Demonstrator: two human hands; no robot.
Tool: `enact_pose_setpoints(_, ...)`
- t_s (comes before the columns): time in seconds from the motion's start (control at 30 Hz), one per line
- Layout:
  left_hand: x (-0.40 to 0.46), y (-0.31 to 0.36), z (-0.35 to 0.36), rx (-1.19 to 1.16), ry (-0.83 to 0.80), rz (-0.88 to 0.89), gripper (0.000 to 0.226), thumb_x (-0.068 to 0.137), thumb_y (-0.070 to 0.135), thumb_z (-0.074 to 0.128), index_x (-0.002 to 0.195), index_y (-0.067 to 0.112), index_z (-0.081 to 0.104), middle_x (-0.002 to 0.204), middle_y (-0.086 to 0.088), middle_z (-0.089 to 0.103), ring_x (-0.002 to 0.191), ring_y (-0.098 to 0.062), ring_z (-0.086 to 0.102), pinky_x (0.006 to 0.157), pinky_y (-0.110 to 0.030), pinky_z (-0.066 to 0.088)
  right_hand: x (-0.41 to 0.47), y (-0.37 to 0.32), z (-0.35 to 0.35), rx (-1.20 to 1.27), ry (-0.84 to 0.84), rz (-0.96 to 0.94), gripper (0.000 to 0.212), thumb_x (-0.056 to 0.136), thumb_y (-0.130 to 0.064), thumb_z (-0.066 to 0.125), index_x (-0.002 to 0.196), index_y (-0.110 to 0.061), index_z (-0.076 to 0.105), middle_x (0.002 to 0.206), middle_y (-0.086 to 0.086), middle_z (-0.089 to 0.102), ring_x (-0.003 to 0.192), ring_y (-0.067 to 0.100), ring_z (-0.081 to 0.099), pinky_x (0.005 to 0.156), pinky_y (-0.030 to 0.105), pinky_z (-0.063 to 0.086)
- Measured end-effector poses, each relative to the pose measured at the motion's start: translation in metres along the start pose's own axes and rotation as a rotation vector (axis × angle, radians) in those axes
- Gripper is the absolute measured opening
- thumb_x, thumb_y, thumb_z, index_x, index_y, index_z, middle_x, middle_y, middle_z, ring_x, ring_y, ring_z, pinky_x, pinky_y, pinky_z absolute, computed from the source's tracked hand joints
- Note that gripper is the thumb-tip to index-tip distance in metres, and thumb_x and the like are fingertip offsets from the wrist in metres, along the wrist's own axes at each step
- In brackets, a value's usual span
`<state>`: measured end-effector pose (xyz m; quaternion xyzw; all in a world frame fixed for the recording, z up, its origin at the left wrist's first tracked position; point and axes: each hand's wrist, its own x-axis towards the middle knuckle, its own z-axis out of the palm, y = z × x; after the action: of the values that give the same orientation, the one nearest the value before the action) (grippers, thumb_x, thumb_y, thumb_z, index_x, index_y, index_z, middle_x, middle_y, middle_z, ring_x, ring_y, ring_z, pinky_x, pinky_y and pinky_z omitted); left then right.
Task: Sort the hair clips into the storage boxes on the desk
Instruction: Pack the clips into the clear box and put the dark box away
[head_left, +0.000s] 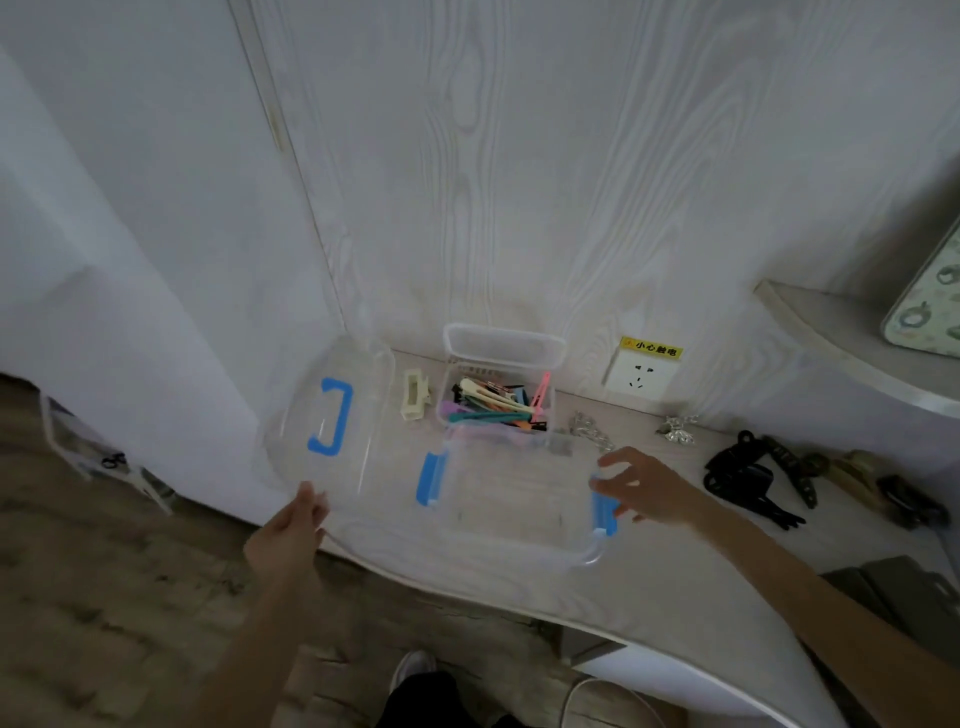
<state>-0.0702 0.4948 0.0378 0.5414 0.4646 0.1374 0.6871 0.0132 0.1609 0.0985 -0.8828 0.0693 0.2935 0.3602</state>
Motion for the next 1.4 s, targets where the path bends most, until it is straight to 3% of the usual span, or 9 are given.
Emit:
enact_pose_setpoints(0.2,0.02,-0.031,0.009,-0.062,0.027,-0.214,0.034,0.089,0.023,0.062,0.109,-0.005,0.059,0.113,-0.016,0.063,0.088,-0.02,0.061,0.088,-0.031,0.049,0.035,-0.02,-0.029,-0.256,-0.036,0.034,0.03,0.093,-0.03,0.052,0.115,-0.01,0.058,0.092,0.004,0.064,0.069,0.012,0.061,0.058,0.019,0.048)
enact_pose_setpoints(0.43,0.033,-0.026,0.011,0.338,-0.106,-0.254,0.04,0.081,0.036,0.07,0.074,-0.002,0.06,0.058,-0.008,0.066,0.05,-0.015,0.061,0.047,-0.026,0.051,0.065,-0.013,-0.04,-0.22,-0.09,0.117,0.031,0.092,-0.031,0.054,0.114,-0.01,0.058,0.088,0.001,0.064,0.069,0.01,0.062,0.058,0.019,0.048)
enact_pose_setpoints(0.53,0.052,-0.006,0.01,0.63,-0.24,-0.237,0.038,0.085,0.029,0.067,0.064,-0.002,0.06,0.042,-0.004,0.063,0.038,-0.015,0.06,0.052,-0.026,0.055,0.085,-0.013,-0.04,-0.255,-0.096,0.152,0.03,0.094,-0.027,0.052,0.117,-0.009,0.058,0.086,0.0,0.064,0.07,0.012,0.062,0.058,0.02,0.047)
enact_pose_setpoints(0.7,0.085,0.044,0.058,0.865,-0.27,0.167,0.024,0.087,0.031,0.061,0.09,0.009,0.068,0.084,-0.007,0.073,0.078,-0.024,0.069,0.086,-0.039,0.055,0.124,-0.017,-0.029,-0.377,-0.023,0.054,0.059,0.085,-0.017,0.065,0.137,-0.008,0.038,0.132,0.017,0.05,0.121,0.029,0.051,0.097,0.035,0.042)
enact_pose_setpoints(0.87,0.108,0.069,0.139,1.171,-0.359,0.5,0.046,0.091,0.039,0.053,0.133,0.021,0.048,0.132,-0.004,0.055,0.119,-0.023,0.053,0.097,-0.033,0.041,0.157,-0.009,-0.02,-0.555,-0.065,-0.003,0.089,0.075,-0.019,0.075,0.145,-0.013,0.02,0.143,0.015,0.038,0.131,0.028,0.04,0.106,0.031,0.033)
enact_pose_setpoints(1.0,0.131,0.059,0.174,1.608,-0.648,0.566,0.084,0.078,0.054,0.064,0.146,0.028,0.023,0.14,-0.008,0.044,0.124,-0.028,0.047,0.099,-0.039,0.041,0.173,0.009,-0.016,-0.582,-0.045,-0.01,0.077,0.07,-0.027,0.076,0.137,-0.024,0.038,0.133,0.006,0.047,0.123,0.024,0.047,0.103,0.033,0.04)
enact_pose_setpoints(1.1,0.138,0.052,0.187,1.809,-0.645,0.69,0.086,0.074,0.056,0.066,0.143,0.028,0.023,0.127,-0.008,0.051,0.115,-0.026,0.053,0.094,-0.037,0.042,0.179,0.018,-0.018,-0.55,-0.028,-0.004,0.071,0.069,-0.036,0.075,0.132,-0.032,0.043,0.133,-0.003,0.052,0.122,0.02,0.05,0.101,0.034,0.043)
enact_pose_setpoints(1.27,0.148,0.056,0.194,1.666,-0.539,0.792,0.06,0.083,0.045,0.061,0.134,0.028,0.036,0.115,-0.006,0.06,0.104,-0.023,0.061,0.089,-0.033,0.043,0.176,0.011,-0.029,-0.393,0.022,0.041,0.054,0.071,-0.023,0.077,0.12,-0.02,0.055,0.119,-0.002,0.063,0.108,0.018,0.059,0.086,0.019,0.045)
enact_pose_setpoints(1.4,0.15,0.065,0.186,1.053,-0.465,0.624,0.057,0.081,0.036,0.068,0.131,0.027,0.04,0.115,-0.008,0.062,0.099,-0.027,0.062,0.081,-0.037,0.048,0.167,0.005,-0.044,-0.156,0.118,0.104,0.055,0.074,-0.011,0.075,0.124,-0.01,0.051,0.107,0.01,0.065,0.095,0.021,0.059,0.074,0.02,0.048)
